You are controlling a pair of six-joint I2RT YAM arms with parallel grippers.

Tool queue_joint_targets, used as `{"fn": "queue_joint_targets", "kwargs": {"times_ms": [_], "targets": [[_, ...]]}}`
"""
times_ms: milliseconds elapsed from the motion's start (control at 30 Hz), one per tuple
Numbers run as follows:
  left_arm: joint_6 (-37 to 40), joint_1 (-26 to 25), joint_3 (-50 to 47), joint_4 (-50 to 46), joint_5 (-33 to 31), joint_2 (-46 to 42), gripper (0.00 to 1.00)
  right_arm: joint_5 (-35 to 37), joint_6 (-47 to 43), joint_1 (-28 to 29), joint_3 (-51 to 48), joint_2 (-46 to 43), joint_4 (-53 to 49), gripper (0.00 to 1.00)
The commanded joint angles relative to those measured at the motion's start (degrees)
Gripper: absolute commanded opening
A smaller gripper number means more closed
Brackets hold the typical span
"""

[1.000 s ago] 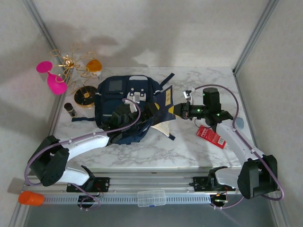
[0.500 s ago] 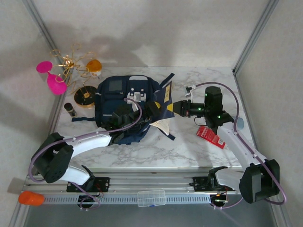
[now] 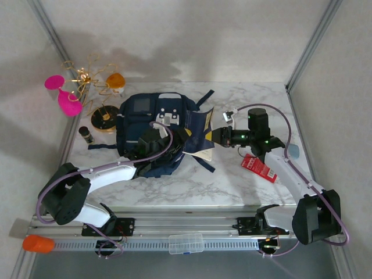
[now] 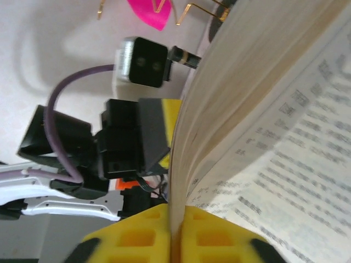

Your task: Pack books, pencil case, and school supplies into a backpack

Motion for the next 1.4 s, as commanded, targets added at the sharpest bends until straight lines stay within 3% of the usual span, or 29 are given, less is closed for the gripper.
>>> {"fn": "queue_joint_targets", "kwargs": {"times_ms": [0,200,367,533,733,900,1033,1233,1367], "targets": [[0.7,-0.9,1.9,4.7,3.1,-3.1,0.00,3.8,-2.9,0.1,-1.1,0.5,-3.8,0.27],[0.7,-0.5,4.6,5.2,3.9,-3.7,0.00,10.9,-6.1,-2.5,-1.6,-0.7,-12.9,0.67],[-1.0,-0.7,6.3,7.6,5.0,-3.3,0.00,3.5,-3.3,-6.3,-5.3,-2.7,-9.1,0.98],[-4.5,-1.6,7.8,13.0,5.5,-1.9,0.00,-6.9,7.6,-6.2,-8.2,-4.6,7.0,0.99],[-5.1,-3.3,9.8,13.1,3.4,-0.5,0.00,-10.4,18.0,-6.2,-9.4,-4.2,20.5,0.99],[0.3,-3.3,11.1,2.5,-0.3,-0.9,0.00,-10.8,22.9,-6.2,-9.3,-6.5,26.6,0.87],[2.8,-3.1,10.4,-1.6,-3.3,-1.8,0.00,-9.4,21.3,-6.3,-9.1,-8.0,23.5,0.73],[4.2,-3.1,10.8,-3.7,-3.1,-1.2,0.00,-6.6,17.2,-6.3,-7.6,-7.3,17.4,0.46],[6.6,-3.0,11.3,-7.5,-4.9,-1.9,0.00,-4.4,13.4,-6.4,-6.1,-6.1,12.3,0.23]]}}
